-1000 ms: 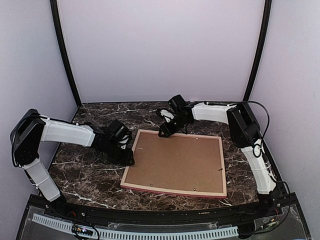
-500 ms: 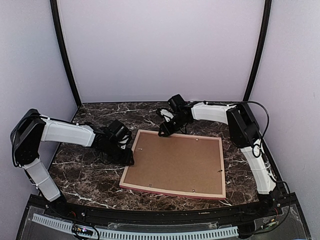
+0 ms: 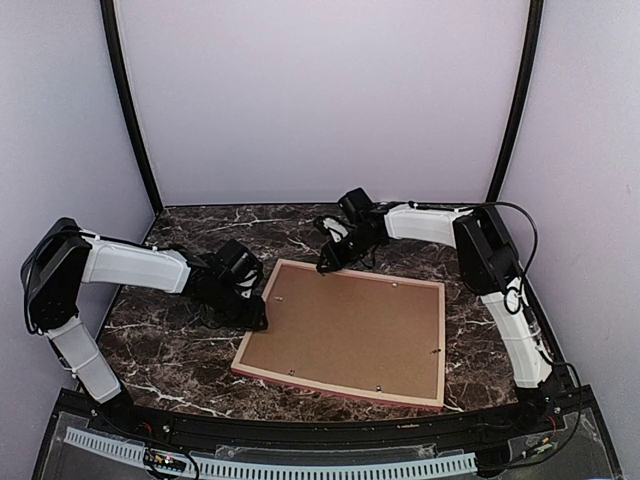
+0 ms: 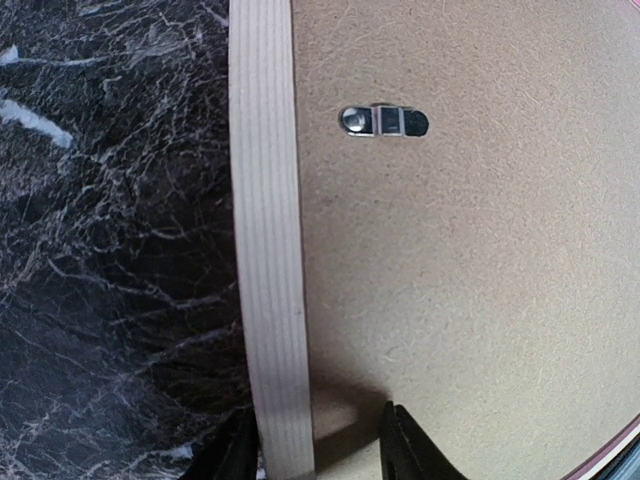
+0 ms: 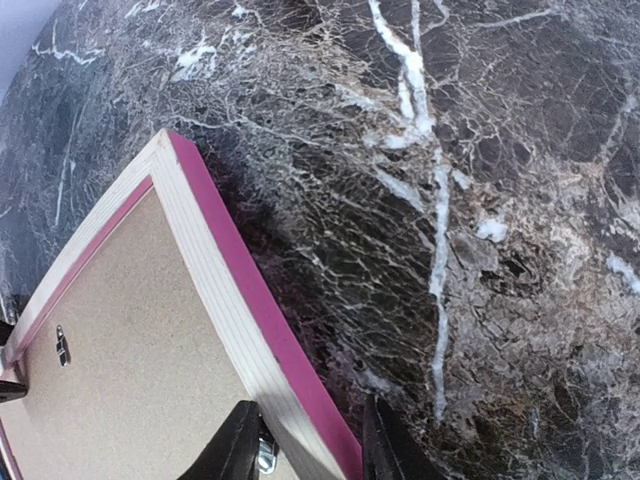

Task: Put the photo into the frame
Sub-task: Rotate the photo frame at the center of the board, then press the fastener onto the backboard.

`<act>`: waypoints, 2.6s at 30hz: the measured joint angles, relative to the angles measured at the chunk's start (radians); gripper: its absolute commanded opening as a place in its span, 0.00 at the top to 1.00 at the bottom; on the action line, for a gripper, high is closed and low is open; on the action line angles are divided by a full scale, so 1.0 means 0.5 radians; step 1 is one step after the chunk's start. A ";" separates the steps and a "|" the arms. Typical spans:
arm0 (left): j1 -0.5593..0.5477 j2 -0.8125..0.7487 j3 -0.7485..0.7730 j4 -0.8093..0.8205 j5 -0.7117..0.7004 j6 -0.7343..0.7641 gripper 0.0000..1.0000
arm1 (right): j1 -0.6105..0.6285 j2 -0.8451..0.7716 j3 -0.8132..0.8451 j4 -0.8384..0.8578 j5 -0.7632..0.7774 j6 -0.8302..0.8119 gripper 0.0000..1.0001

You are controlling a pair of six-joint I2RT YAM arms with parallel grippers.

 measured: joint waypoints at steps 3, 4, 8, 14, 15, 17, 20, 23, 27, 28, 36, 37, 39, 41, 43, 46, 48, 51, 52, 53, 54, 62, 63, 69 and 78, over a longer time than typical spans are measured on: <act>0.000 0.000 0.000 0.001 0.000 0.000 0.57 | -0.039 -0.002 -0.045 0.053 -0.110 0.071 0.56; 0.000 0.000 0.000 0.001 0.000 0.000 0.57 | -0.053 -0.005 -0.060 0.072 -0.151 0.091 0.55; 0.000 0.000 0.000 0.001 0.000 0.000 0.57 | -0.101 -0.029 -0.103 0.092 -0.222 0.137 0.52; 0.000 0.000 0.000 0.001 0.001 0.000 0.57 | -0.121 -0.067 -0.158 0.098 -0.229 0.146 0.49; 0.000 0.000 0.000 0.001 0.001 0.000 0.57 | -0.120 -0.085 -0.180 0.097 -0.217 0.144 0.48; 0.000 0.000 0.000 0.001 0.000 0.000 0.56 | -0.117 -0.111 -0.219 0.095 -0.201 0.134 0.47; 0.000 0.000 0.000 0.001 0.001 0.000 0.56 | -0.101 -0.138 -0.253 0.093 -0.153 0.110 0.46; 0.000 0.000 0.001 0.001 0.000 0.000 0.56 | -0.074 -0.149 -0.259 0.087 -0.086 0.088 0.46; 0.000 0.000 0.001 0.001 0.001 0.000 0.56 | -0.033 -0.150 -0.251 0.081 0.004 0.066 0.47; 0.000 0.000 0.002 0.001 0.001 0.000 0.56 | -0.026 -0.150 -0.246 0.076 0.018 0.062 0.47; 0.000 0.000 0.002 0.001 0.001 0.000 0.56 | 0.012 -0.124 -0.161 -0.033 0.103 0.064 0.47; 0.000 0.000 0.002 0.001 0.001 0.000 0.55 | 0.012 -0.120 -0.153 -0.038 0.104 0.064 0.48; 0.000 0.000 0.002 0.000 0.001 0.000 0.55 | 0.012 -0.111 -0.139 -0.045 0.103 0.066 0.48; 0.000 0.000 0.002 0.001 0.001 0.000 0.56 | 0.012 -0.105 -0.125 -0.052 0.103 0.068 0.47; 0.000 0.000 0.003 0.000 0.001 0.001 0.55 | 0.012 -0.098 -0.114 -0.056 0.102 0.072 0.48; 0.000 0.000 0.007 -0.002 0.001 0.001 0.56 | 0.012 -0.079 -0.082 -0.070 0.102 0.082 0.48; 0.000 0.000 0.008 -0.002 0.001 0.002 0.55 | 0.013 -0.065 -0.058 -0.077 0.103 0.089 0.48; 0.000 0.001 0.008 -0.002 0.000 0.003 0.55 | 0.016 -0.050 -0.035 -0.081 0.114 0.112 0.49; 0.000 0.001 0.008 -0.002 0.001 0.005 0.55 | 0.018 -0.046 -0.026 -0.085 0.124 0.120 0.49; 0.000 0.001 0.008 -0.002 0.001 0.005 0.55 | 0.021 -0.043 -0.019 -0.089 0.133 0.128 0.50; 0.000 0.001 0.008 -0.002 0.001 0.006 0.55 | 0.024 -0.042 -0.018 -0.090 0.140 0.136 0.50; 0.000 0.001 0.008 -0.002 0.001 0.008 0.55 | 0.043 -0.041 -0.021 -0.092 0.201 0.179 0.52; 0.000 0.001 0.008 -0.002 0.001 0.008 0.55 | 0.047 -0.042 -0.024 -0.089 0.214 0.179 0.52; 0.000 0.001 0.008 -0.002 0.000 0.008 0.55 | 0.108 -0.146 -0.231 0.097 0.398 0.124 0.53; 0.000 0.001 0.008 -0.002 0.001 0.008 0.55 | 0.196 -0.261 -0.468 0.356 0.668 0.018 0.58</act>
